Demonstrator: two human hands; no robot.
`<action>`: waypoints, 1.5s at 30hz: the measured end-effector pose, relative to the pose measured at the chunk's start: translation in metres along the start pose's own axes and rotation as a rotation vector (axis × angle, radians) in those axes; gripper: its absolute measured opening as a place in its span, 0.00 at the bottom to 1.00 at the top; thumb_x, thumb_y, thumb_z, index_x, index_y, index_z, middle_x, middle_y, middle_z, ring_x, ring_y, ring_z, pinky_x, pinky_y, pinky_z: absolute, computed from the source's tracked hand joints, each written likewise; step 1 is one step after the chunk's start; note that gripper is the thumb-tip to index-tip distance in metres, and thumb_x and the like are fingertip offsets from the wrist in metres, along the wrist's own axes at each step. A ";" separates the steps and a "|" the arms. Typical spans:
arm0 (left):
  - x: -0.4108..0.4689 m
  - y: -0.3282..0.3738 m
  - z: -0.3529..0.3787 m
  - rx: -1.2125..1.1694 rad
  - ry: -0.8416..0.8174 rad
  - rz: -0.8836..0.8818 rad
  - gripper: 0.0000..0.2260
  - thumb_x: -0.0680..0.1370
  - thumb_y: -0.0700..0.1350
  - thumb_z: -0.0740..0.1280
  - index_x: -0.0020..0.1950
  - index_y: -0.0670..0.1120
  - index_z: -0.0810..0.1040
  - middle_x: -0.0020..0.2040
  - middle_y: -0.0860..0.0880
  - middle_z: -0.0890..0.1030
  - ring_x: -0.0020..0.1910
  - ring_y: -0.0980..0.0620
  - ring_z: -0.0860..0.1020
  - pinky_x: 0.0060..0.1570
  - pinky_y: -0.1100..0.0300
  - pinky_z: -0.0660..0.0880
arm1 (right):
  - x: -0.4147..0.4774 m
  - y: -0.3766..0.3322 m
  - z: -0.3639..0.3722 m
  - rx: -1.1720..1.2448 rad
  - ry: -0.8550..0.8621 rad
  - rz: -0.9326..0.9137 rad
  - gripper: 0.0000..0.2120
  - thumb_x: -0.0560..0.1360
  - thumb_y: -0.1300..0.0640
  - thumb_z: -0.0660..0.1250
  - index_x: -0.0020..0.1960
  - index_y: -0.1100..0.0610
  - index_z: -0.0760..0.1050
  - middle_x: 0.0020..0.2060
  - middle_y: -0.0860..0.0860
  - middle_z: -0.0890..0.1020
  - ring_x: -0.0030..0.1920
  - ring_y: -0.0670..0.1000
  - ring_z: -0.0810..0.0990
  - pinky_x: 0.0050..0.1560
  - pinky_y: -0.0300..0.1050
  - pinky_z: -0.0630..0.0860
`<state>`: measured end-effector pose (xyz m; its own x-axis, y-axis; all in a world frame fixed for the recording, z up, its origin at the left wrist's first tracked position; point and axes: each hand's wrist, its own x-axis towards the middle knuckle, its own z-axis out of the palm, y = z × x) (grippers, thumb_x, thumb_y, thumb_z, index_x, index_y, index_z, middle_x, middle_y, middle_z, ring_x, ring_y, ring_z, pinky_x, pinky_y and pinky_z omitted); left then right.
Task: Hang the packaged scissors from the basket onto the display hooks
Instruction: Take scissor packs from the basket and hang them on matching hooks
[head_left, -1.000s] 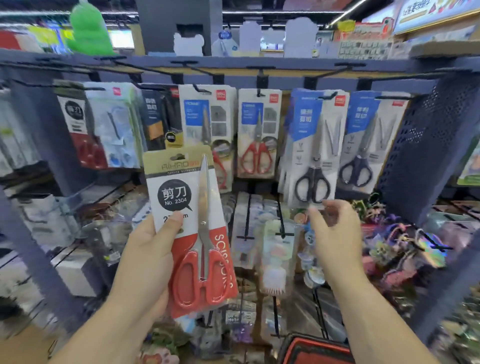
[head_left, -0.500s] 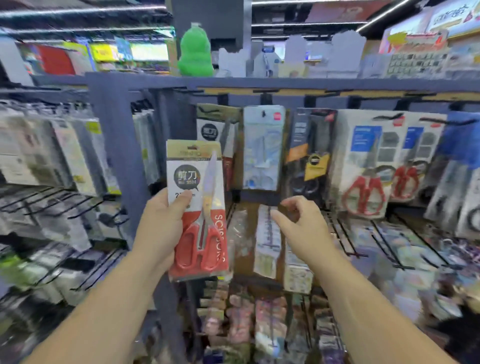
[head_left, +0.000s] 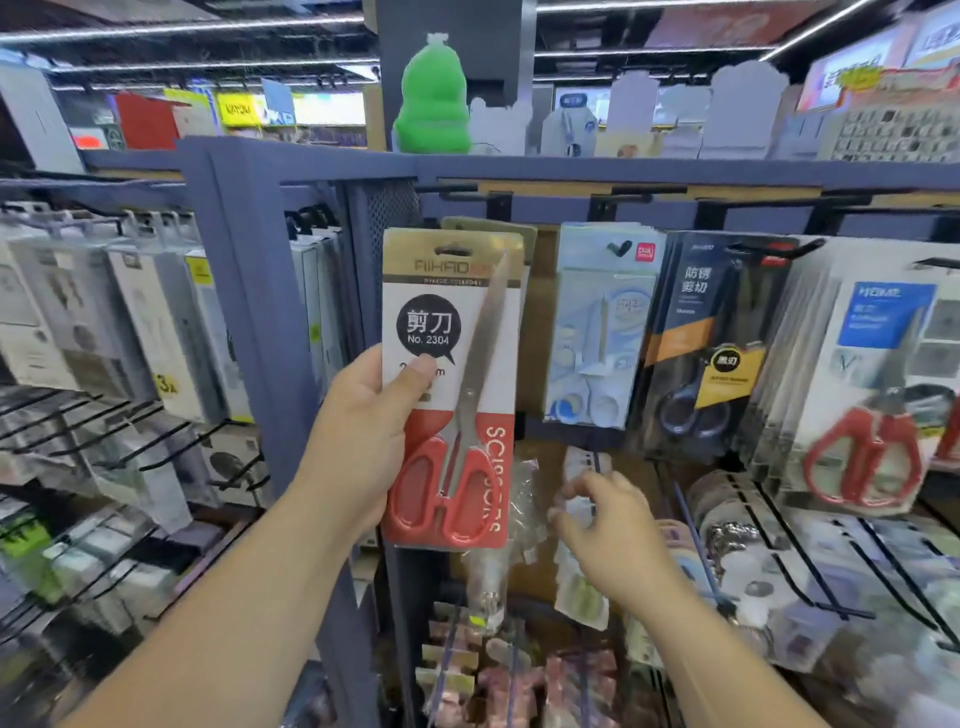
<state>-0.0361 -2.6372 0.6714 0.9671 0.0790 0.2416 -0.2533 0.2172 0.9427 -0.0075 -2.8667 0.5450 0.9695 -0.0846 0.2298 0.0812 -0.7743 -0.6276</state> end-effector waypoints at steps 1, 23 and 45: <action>-0.001 0.000 0.001 -0.008 -0.017 0.017 0.07 0.85 0.43 0.65 0.59 0.46 0.81 0.51 0.44 0.89 0.46 0.44 0.88 0.41 0.51 0.85 | 0.001 0.002 0.003 0.003 0.008 -0.016 0.07 0.78 0.49 0.72 0.52 0.46 0.75 0.53 0.47 0.73 0.63 0.54 0.72 0.54 0.45 0.66; 0.044 -0.015 0.009 0.022 0.003 -0.024 0.07 0.87 0.45 0.64 0.59 0.46 0.80 0.49 0.46 0.89 0.45 0.46 0.88 0.40 0.52 0.85 | 0.007 0.005 0.012 0.101 0.081 0.009 0.07 0.76 0.48 0.74 0.47 0.47 0.77 0.48 0.43 0.75 0.61 0.52 0.75 0.55 0.46 0.69; 0.090 -0.052 0.009 0.381 0.231 0.020 0.10 0.84 0.51 0.68 0.64 0.49 0.79 0.57 0.49 0.86 0.52 0.50 0.85 0.53 0.47 0.84 | -0.001 -0.001 0.002 0.110 0.042 0.003 0.08 0.77 0.45 0.73 0.51 0.46 0.76 0.54 0.45 0.76 0.61 0.49 0.74 0.55 0.46 0.69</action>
<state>0.0638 -2.6501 0.6465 0.9209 0.3045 0.2433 -0.2035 -0.1570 0.9664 -0.0080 -2.8649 0.5437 0.9595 -0.1149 0.2571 0.1051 -0.7007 -0.7057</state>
